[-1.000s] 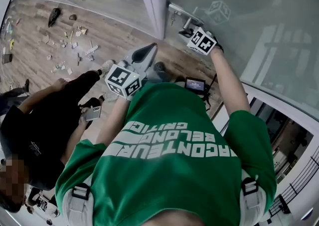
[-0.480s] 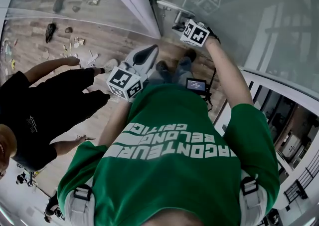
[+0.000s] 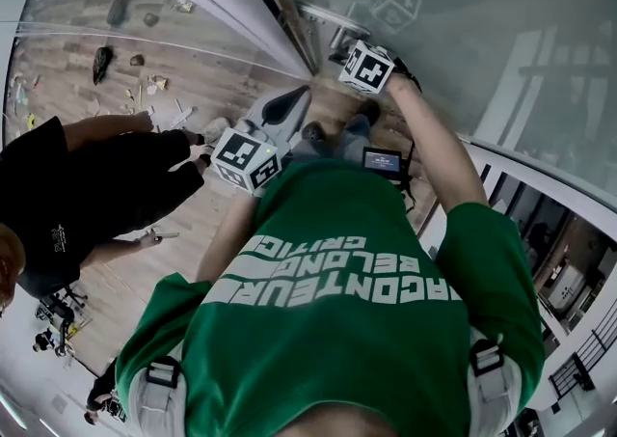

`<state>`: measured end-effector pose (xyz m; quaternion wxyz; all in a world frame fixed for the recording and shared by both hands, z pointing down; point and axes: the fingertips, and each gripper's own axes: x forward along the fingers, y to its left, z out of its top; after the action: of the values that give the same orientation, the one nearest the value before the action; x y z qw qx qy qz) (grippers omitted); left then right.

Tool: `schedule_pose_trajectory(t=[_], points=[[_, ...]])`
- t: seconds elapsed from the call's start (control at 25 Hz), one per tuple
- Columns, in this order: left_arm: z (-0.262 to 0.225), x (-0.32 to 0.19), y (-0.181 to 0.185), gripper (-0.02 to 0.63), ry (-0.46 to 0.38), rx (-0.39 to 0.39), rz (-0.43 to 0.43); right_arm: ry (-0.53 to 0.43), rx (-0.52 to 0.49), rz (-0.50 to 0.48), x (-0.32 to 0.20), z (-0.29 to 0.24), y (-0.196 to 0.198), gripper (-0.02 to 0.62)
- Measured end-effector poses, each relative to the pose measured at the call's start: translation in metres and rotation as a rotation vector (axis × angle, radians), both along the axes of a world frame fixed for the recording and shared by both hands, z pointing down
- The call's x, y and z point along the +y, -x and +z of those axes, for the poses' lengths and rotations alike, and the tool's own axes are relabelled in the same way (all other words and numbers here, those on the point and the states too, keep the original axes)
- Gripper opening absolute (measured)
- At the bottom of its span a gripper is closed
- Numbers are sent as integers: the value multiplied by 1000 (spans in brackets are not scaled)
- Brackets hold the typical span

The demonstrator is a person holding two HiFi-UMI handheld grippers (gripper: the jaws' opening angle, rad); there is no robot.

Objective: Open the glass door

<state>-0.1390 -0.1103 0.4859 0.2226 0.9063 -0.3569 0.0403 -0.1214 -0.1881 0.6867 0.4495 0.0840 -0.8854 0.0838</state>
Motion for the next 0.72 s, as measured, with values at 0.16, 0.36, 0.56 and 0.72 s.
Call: schedule_pose_trajectory(t=[0.16, 0.36, 0.56, 0.72], points=[[-7, -3, -4, 11, -19, 18, -1, -2, 47, 10, -1, -3, 0, -11], [-2, -9, -8, 10, -14, 21, -17, 11, 86, 32, -11, -1, -4, -11], [6, -11, -10, 11, 5, 16, -20, 14, 107, 61, -29, 4, -9, -8], [6, -13, -15, 11, 11, 11, -18, -3, 116, 71, -45, -4, -13, -8]])
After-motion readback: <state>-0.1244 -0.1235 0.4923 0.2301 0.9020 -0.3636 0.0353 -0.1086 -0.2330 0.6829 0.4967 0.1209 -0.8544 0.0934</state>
